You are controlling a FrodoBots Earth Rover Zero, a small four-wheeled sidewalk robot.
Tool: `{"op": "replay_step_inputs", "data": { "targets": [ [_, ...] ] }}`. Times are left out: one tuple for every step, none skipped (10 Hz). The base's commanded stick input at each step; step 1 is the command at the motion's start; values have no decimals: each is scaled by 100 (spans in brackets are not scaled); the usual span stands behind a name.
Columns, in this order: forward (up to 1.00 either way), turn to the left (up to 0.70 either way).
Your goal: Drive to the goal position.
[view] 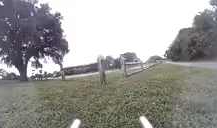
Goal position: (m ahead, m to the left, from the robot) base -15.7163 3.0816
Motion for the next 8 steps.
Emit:
{"op": "replay_step_inputs", "data": {
  "targets": [
    [-58,0],
    [-58,0],
    [-58,0],
    [-58,0],
    [-58,0],
    [-39,0],
    [-15,0],
    [0,0]
  ]
}}
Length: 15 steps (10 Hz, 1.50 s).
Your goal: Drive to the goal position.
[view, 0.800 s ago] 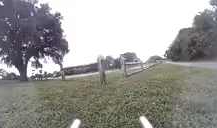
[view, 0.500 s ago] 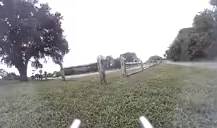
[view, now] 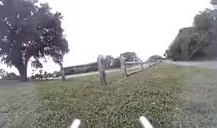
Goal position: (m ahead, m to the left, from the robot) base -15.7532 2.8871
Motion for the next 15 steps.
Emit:
{"op": "replay_step_inputs", "data": {
  "targets": [
    [0,0],
    [0,0],
    [0,0],
    [0,0],
    [0,0],
    [0,0],
    [0,-8],
    [0,-42],
    [0,-70],
    [0,-70],
    [0,-70],
    [0,-70],
    [0,-70],
    [0,-70],
    [0,-70]
  ]
}}
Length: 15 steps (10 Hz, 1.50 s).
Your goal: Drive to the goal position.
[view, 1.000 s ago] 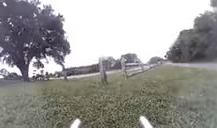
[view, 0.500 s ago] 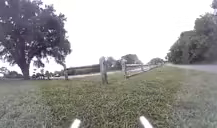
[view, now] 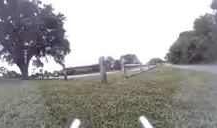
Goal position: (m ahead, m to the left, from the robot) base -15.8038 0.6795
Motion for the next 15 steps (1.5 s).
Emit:
{"op": "replay_step_inputs", "data": {
  "targets": [
    [0,-70],
    [0,-70],
    [0,-70],
    [0,-70],
    [0,-70],
    [0,-70],
    [0,-70],
    [0,-70],
    [0,-70],
    [0,-70],
    [0,-70],
    [0,-70],
    [0,-70],
    [0,-70],
    [0,-70]
  ]
}}
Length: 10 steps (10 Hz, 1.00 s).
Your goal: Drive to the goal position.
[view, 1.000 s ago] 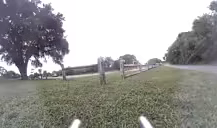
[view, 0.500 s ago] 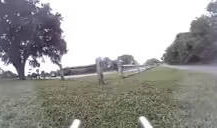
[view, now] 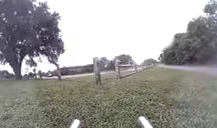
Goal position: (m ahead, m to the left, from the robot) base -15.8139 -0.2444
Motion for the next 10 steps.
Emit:
{"op": "replay_step_inputs", "data": {
  "targets": [
    [44,-68],
    [70,-30],
    [70,-3],
    [70,0],
    [70,0],
    [70,0],
    [70,-6],
    [70,-23],
    [70,-31],
    [70,-35]
  ]
}}
